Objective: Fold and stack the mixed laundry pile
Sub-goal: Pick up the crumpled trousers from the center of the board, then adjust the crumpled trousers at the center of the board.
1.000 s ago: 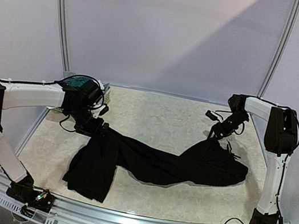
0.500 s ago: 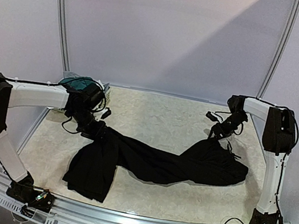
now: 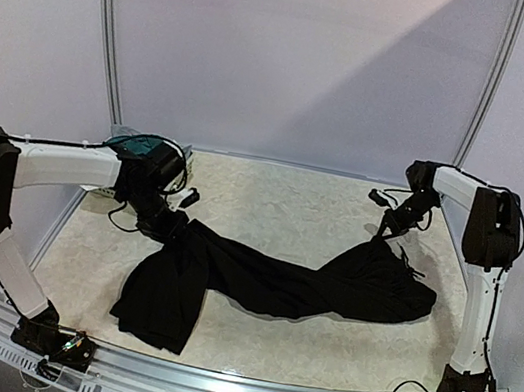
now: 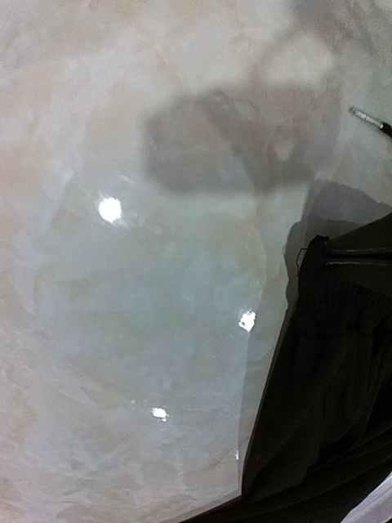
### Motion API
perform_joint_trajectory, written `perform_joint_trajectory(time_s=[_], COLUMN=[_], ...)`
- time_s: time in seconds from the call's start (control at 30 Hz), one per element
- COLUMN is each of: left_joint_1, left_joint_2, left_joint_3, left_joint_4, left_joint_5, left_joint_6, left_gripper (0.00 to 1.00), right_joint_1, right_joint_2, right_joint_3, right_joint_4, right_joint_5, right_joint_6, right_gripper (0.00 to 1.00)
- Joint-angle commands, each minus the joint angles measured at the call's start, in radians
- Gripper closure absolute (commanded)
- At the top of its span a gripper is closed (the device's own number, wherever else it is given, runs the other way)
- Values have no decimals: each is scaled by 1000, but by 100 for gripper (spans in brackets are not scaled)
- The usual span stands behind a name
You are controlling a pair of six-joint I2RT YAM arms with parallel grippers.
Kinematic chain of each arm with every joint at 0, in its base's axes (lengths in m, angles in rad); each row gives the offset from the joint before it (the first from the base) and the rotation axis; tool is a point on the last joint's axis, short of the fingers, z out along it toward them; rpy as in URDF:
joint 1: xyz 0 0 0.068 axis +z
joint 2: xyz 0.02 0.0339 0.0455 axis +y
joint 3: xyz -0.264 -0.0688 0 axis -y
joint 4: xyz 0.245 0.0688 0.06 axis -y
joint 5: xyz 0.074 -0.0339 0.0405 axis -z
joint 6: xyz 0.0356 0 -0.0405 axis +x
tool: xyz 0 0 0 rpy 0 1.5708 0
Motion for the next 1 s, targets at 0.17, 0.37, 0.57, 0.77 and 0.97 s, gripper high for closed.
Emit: perform_joint_trajectory(time_s=[0.17, 0.37, 0.57, 0.77, 0.97], left_joint_1=[-123, -258, -442, -470, -253], left_joint_2=[-188, -247, -167, -156, -226], left_joint_3=[186, 110, 18, 112, 144], left_joint_4=[-283, -364, -426, -415, -302], left_joint_5=[248, 295, 307, 92, -97], left_joint_6=[264, 236, 203, 199, 69], left_gripper=[100, 100, 94, 57, 33], right_joint_1=[-125, -170, -203, -210, -251], right_joint_2=[-211, -300, -373, -453, -533], right_joint_3=[93, 24, -95, -167, -169], right_joint_4=[62, 104, 140, 165, 179], right_joint_5=[-33, -24, -49, -79, -121], right_joint_6=[101, 125, 120, 125, 166], right_gripper=[100, 100, 100, 100, 100])
